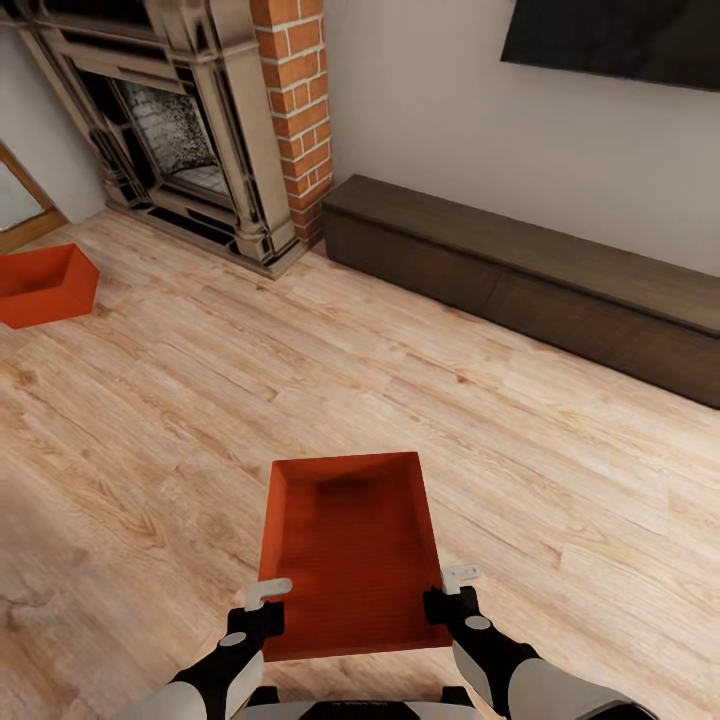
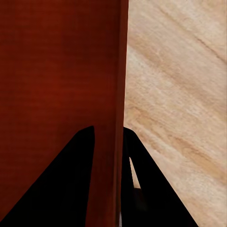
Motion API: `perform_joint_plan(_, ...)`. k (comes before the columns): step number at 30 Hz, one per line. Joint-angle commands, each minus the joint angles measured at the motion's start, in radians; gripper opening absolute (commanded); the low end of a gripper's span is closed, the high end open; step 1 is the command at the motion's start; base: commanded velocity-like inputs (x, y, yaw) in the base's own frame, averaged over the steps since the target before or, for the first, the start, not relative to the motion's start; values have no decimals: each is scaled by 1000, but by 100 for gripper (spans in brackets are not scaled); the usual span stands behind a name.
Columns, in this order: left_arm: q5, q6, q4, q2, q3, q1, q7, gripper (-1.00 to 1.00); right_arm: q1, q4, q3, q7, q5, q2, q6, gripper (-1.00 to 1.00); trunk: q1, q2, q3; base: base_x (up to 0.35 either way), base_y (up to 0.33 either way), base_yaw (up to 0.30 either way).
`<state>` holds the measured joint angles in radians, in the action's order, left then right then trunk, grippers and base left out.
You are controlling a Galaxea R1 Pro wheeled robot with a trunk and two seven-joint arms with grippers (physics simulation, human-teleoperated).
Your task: Move the two storage containers from the living room to the garage. In the garage, place one container on the floor and stack the other container on top of it (either order is fine).
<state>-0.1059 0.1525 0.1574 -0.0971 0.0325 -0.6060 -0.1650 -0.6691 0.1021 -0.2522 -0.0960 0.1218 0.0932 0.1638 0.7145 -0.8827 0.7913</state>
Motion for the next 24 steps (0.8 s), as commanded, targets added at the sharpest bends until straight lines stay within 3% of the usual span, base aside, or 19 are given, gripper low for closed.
perform_joint_plan(1,-17,5,-4,1,-37,0,-42,-100,-1,68,54,-4,2,0,10,-100,-4,7,-3,0,0,0)
perform_joint_plan(24,-18,5,-4,2,-37,0,-42,-100,-1,68,54,-4,1,0,10,-100,-92,168,-75,0,0,0)
